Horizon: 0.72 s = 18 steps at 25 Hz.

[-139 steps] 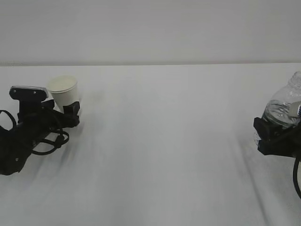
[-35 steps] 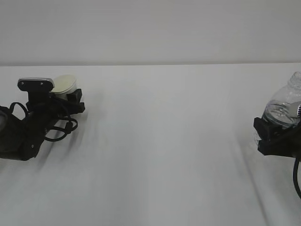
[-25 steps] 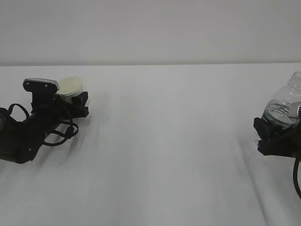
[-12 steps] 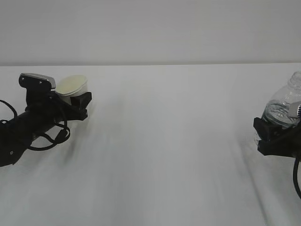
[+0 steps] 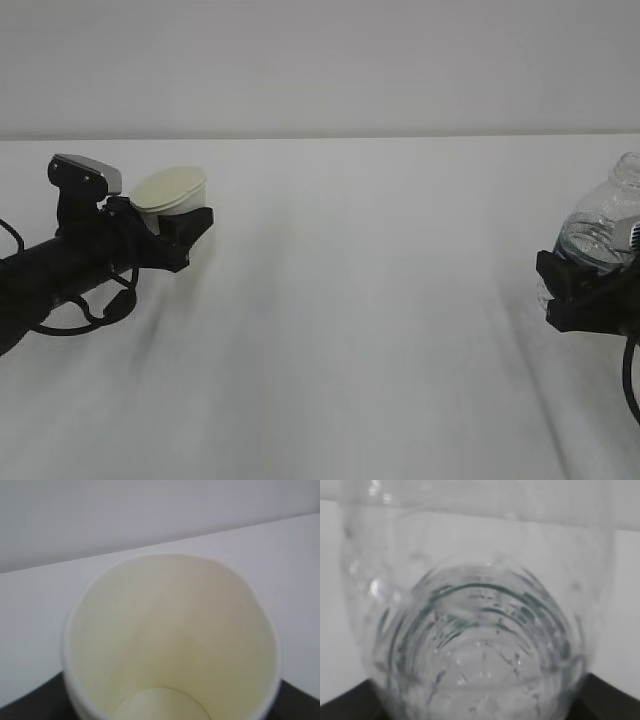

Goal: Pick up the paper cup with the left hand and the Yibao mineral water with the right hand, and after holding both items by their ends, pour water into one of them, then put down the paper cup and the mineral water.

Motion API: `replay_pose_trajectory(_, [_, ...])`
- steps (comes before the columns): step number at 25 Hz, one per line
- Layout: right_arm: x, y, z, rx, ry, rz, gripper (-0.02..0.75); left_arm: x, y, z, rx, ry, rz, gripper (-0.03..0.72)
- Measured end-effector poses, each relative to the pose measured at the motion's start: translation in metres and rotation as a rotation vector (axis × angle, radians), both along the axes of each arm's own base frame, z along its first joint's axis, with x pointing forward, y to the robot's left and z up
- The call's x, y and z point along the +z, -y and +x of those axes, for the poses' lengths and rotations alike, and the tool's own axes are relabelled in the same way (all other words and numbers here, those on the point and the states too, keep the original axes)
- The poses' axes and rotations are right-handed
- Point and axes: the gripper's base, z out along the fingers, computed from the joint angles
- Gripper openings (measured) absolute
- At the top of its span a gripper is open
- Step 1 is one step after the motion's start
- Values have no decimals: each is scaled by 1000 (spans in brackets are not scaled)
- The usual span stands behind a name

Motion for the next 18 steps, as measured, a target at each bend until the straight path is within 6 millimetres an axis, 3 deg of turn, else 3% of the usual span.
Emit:
replay_pose_trajectory(9, [0,-2,0,27,0,-4,463,18,9,-17,-246,3,9,467])
replay_pose_trajectory(18, [0,-6,-1,72,0,-11,463,15,18,-31,-417,-54,16,467])
